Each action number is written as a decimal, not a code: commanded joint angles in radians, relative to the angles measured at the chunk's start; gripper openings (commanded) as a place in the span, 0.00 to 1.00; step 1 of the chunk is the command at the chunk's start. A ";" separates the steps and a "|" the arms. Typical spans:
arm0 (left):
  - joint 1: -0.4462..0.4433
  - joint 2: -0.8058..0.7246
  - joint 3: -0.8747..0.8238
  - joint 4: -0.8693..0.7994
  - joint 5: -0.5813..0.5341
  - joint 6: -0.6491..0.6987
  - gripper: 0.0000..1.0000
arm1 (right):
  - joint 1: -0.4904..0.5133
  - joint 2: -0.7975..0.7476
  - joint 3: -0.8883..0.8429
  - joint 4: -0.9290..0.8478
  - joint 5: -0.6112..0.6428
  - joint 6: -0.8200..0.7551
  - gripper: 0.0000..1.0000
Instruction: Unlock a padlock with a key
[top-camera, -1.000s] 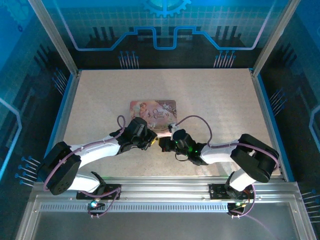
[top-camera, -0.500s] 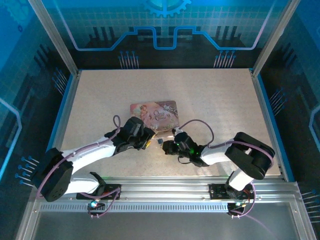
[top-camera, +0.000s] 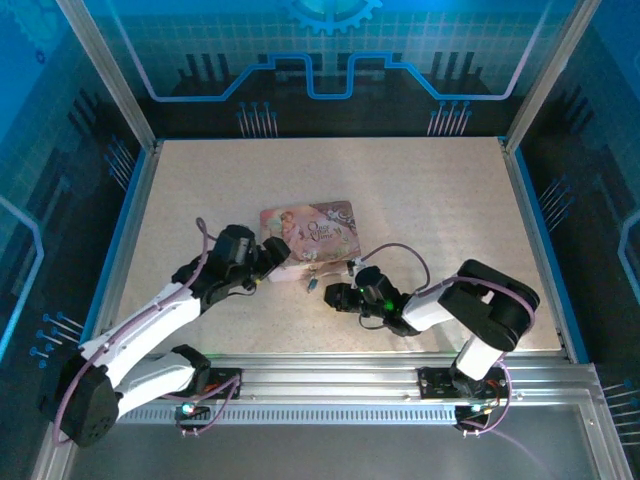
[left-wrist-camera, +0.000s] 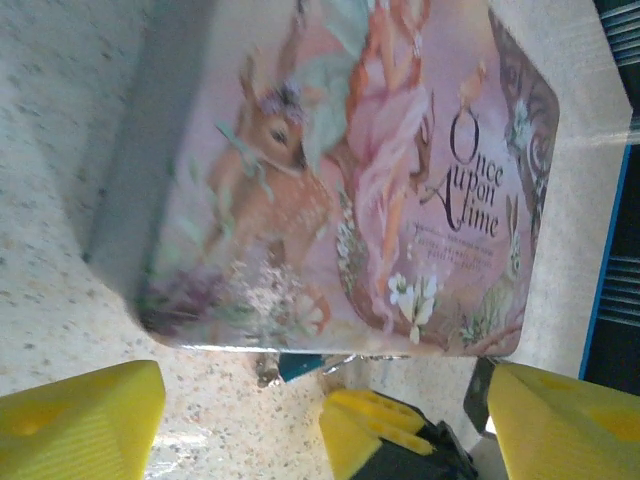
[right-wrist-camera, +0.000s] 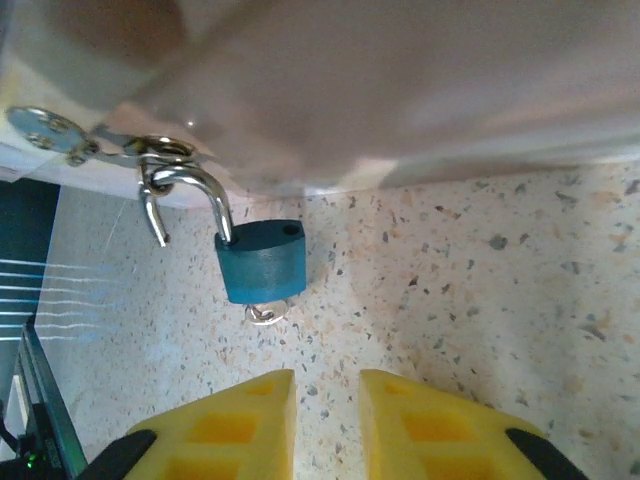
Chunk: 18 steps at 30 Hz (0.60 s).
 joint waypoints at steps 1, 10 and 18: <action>0.065 -0.028 0.021 -0.061 0.018 0.144 0.94 | -0.019 -0.063 -0.029 -0.026 0.023 -0.060 0.31; 0.233 0.108 0.039 0.008 0.221 0.279 0.99 | -0.083 -0.127 -0.028 0.042 -0.093 -0.166 0.52; 0.232 0.201 -0.022 0.092 0.251 0.272 0.92 | -0.154 -0.112 0.020 0.036 -0.155 -0.235 0.59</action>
